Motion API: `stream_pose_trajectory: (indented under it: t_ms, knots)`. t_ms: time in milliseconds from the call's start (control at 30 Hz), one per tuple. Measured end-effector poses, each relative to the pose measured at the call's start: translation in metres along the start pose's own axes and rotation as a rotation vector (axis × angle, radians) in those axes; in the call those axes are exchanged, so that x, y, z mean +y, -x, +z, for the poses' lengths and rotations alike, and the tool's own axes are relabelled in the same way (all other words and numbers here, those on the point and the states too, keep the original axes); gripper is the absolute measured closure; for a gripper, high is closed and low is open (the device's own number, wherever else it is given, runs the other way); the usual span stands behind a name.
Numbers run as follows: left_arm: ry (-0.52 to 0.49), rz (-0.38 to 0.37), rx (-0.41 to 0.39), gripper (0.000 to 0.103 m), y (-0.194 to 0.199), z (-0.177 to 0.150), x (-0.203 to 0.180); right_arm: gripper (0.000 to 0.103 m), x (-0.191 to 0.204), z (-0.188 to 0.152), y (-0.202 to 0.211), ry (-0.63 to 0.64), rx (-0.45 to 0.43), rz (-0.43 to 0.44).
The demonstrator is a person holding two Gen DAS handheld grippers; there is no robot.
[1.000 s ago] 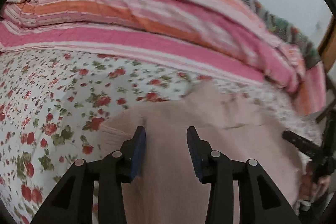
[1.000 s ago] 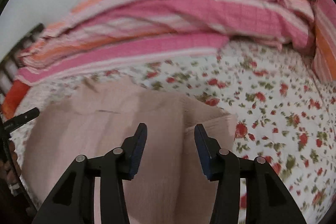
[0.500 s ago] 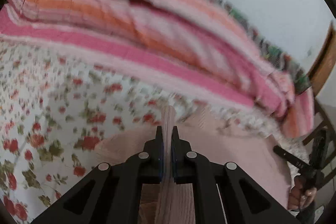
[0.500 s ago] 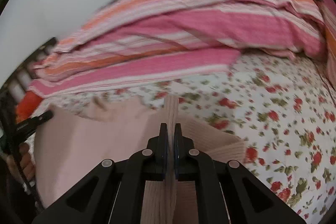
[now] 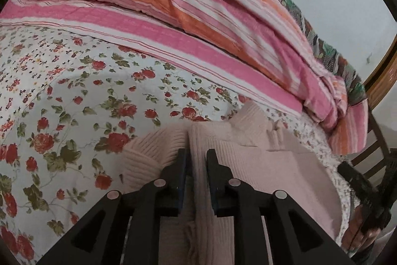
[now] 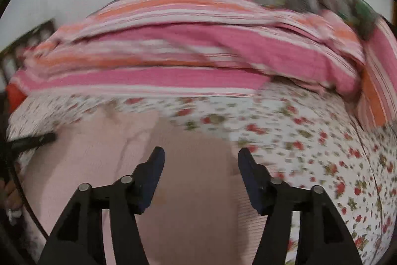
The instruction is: Fold small clothes
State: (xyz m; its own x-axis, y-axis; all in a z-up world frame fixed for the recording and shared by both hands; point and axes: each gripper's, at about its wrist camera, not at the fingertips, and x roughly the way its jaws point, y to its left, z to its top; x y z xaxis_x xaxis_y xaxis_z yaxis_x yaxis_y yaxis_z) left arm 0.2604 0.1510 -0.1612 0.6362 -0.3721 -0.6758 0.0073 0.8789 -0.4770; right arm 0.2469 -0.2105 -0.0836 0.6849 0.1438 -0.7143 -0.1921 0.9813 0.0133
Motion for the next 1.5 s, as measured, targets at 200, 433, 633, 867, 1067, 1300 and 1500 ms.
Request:
stream_pose_trajectory:
  t_ms: [200,433,633,867,1067,1300,1500]
  knots:
    - [-0.018,-0.044,-0.075,0.054,0.023,-0.001,0.002,0.05,0.069,-0.011,-0.032,0.058,0.072,0.073]
    - [-0.051,0.006,-0.111,0.051,0.041,-0.004,0.015,0.06,0.084,-0.004,-0.084,0.031,0.218,-0.061]
    - [-0.034,0.026,-0.112,0.051,0.048,-0.007,0.036,0.062,0.09,0.004,-0.102,0.044,0.215,-0.144]
    - [0.003,-0.016,-0.09,0.051,0.05,-0.005,0.044,0.062,0.086,0.0,-0.082,0.036,0.214,-0.07]
    - [0.009,-0.005,-0.098,0.051,0.048,-0.007,0.042,0.062,0.099,-0.021,-0.043,0.084,0.156,-0.082]
    - [0.001,-0.061,-0.116,0.051,0.057,-0.008,0.035,0.062,0.102,-0.043,-0.016,0.065,0.139,-0.06]
    - [-0.022,-0.067,-0.111,0.051,0.059,-0.013,0.028,0.062,0.105,-0.059,-0.003,0.073,0.097,-0.083]
